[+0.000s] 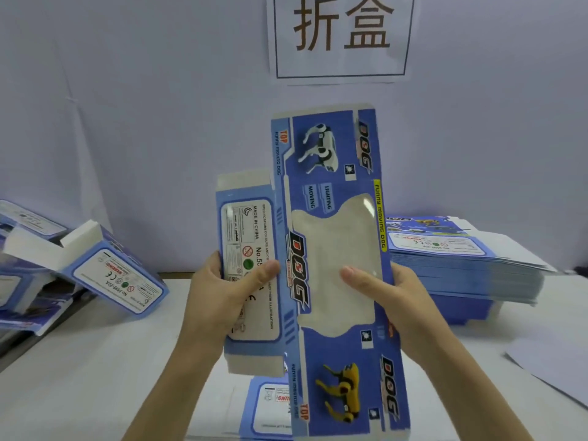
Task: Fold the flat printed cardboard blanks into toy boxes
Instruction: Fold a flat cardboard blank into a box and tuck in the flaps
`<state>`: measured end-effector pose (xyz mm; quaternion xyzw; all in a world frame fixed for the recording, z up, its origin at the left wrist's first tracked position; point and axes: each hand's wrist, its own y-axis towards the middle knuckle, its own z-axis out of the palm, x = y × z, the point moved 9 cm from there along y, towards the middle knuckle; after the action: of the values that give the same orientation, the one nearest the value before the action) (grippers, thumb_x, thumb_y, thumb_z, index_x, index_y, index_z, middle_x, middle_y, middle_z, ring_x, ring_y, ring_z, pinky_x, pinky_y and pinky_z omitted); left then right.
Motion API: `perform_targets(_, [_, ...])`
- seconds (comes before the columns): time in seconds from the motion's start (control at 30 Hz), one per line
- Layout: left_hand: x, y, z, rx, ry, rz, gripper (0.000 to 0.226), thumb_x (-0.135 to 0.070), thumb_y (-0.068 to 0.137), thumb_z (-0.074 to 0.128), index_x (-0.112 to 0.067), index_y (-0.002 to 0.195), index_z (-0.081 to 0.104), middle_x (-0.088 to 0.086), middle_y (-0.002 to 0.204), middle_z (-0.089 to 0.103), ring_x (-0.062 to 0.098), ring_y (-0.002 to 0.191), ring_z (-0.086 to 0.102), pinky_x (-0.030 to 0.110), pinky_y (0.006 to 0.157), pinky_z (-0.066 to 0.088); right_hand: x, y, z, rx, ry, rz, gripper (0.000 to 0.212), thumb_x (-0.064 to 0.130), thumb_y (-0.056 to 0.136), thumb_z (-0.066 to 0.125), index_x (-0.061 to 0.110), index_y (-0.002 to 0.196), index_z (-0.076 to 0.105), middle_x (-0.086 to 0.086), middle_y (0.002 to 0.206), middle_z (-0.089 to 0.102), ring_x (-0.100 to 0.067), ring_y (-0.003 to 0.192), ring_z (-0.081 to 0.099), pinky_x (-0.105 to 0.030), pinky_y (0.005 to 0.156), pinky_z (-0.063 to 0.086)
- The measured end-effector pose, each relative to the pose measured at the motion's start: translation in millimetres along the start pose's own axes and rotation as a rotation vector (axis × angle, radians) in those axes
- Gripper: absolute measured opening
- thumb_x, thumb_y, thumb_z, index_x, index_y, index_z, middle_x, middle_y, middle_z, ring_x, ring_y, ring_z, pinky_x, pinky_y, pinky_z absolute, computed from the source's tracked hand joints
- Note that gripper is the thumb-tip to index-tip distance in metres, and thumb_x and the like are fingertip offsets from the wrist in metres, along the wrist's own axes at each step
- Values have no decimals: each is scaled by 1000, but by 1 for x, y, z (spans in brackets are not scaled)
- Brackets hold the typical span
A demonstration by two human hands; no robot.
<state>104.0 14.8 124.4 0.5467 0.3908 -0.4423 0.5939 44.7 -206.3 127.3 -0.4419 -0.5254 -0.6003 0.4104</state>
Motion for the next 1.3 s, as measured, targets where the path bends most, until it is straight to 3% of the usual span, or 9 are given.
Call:
perform_targets(0.33, [9,-2,4,3,-13,-52,56,-46,47,78,-32,99,62,-10,85,75,17,72,73,35,56,59,4,-1,-6,-8,3,-21,48,39,60,76,16,101,68,-6,89,76,-25,75,74,-27,55,56])
perform_targets(0.63, [5,-3,3,-30,10,-8,55,-46,47,77,-32,98,61,-13,83,75,13,67,73,22,46,54,8,-3,-3,-2,53,-46,46,36,63,73,15,104,67,-6,90,76,-25,76,74,-28,55,56])
perform_targets(0.73, [6,-5,9,-15,53,-17,63,-48,57,72,-29,114,55,-8,97,72,8,73,72,16,48,52,11,-3,-2,-57,38,-97,32,32,66,73,20,96,71,-3,89,76,-21,77,73,-24,56,55])
perform_targets(0.9, [-9,-28,47,157,302,163,91,-73,72,58,-46,148,16,-21,148,31,-4,129,36,22,105,31,18,-10,13,-154,-36,-247,29,33,74,72,27,102,67,13,83,74,-1,69,68,-11,54,48])
perform_targets(0.97, [-18,-40,68,338,129,203,90,-68,71,64,-44,147,21,-23,141,46,-1,129,44,29,106,39,22,-15,36,-36,-49,-318,41,34,83,71,30,122,58,14,104,72,0,90,68,-13,69,52])
perform_targets(1.07, [-30,-39,67,397,-28,220,101,-60,62,74,-32,146,26,-20,128,58,2,119,55,20,88,51,19,-26,65,161,-144,-357,70,39,85,61,39,147,30,18,147,42,-4,133,43,-37,107,42])
perform_targets(1.13, [-35,-40,64,433,-35,222,122,-70,51,77,-36,150,14,-21,141,46,-4,123,50,15,88,49,15,-32,81,272,-210,-340,85,32,83,61,48,149,10,23,156,18,-3,144,21,-42,114,31])
perform_targets(1.23, [-32,-49,62,440,35,215,121,-70,47,79,-39,148,19,-30,141,42,-12,124,45,9,88,45,9,-41,98,312,-430,-392,101,20,81,61,39,151,-10,23,158,-12,-1,146,-10,-23,118,19])
perform_targets(1.3, [-29,-50,60,389,-15,198,89,-66,57,78,-39,133,41,-33,121,58,-13,112,55,7,78,48,8,-45,104,315,-481,-428,105,23,78,58,39,149,-17,26,155,-22,2,143,-18,-14,115,18])
